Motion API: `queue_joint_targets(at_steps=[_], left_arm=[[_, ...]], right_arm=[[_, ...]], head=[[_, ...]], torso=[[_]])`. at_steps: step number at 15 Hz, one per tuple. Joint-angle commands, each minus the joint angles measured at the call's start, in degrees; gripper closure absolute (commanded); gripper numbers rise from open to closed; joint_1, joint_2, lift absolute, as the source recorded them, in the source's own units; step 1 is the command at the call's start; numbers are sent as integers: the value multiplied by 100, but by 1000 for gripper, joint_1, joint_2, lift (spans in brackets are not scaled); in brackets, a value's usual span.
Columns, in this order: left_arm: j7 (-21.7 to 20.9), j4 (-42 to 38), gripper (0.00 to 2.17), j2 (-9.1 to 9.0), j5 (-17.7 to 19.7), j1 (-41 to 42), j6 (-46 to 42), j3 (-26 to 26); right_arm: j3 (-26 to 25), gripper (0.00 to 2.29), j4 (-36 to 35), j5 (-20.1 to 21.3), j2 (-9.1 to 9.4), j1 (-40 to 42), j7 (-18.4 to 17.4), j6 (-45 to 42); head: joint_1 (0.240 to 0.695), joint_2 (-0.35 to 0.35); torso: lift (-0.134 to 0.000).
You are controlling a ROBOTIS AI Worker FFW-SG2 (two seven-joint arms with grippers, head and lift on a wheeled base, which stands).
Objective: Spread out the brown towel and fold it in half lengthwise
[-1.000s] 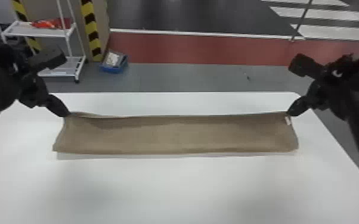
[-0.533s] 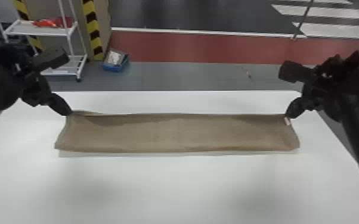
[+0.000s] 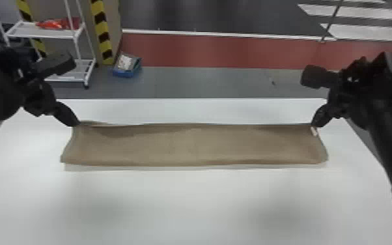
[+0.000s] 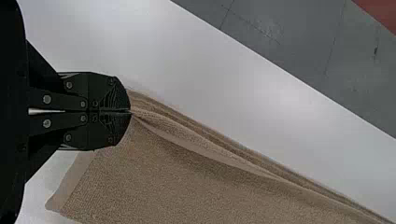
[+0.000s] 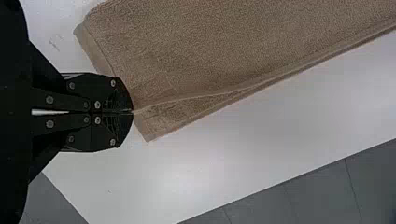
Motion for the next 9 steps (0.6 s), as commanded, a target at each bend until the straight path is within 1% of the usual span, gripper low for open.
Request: queue_joint_targets(at_steps=[1,2,3,5,6,8,9], left_arm=[[86,-282,670,12,166,221,-30,348],[174,-493,157,12,175,362,5,515],[288,-748,-1,39,175,511,40,647],[297,-968,2,74,218,634,75,858],[297,-1038,16,135,262,713,75,945],[315,-1170,46,179,289,810,75,1086],[332,-1275,46,188,306,898,93,1156]], right_arm=[[-2,343,0,30,114,-4,28,786],[7,-1,-9,39,123,-4,28,874],[-19,-1,-9,13,140,-4,28,1067],[-116,9,-17,-93,149,-4,-229,1348],[-116,22,-26,-102,140,-4,-396,1436],[-125,29,-35,-102,149,-13,-747,1700],[-142,29,-44,-110,149,-13,-809,1752]], head=[[692,-86],[692,-86],[692,-88],[687,-89],[685,-90],[679,-92],[676,-94]], torso=[[-125],[-125],[-125],[-125],[-125],[-125],[-125]])
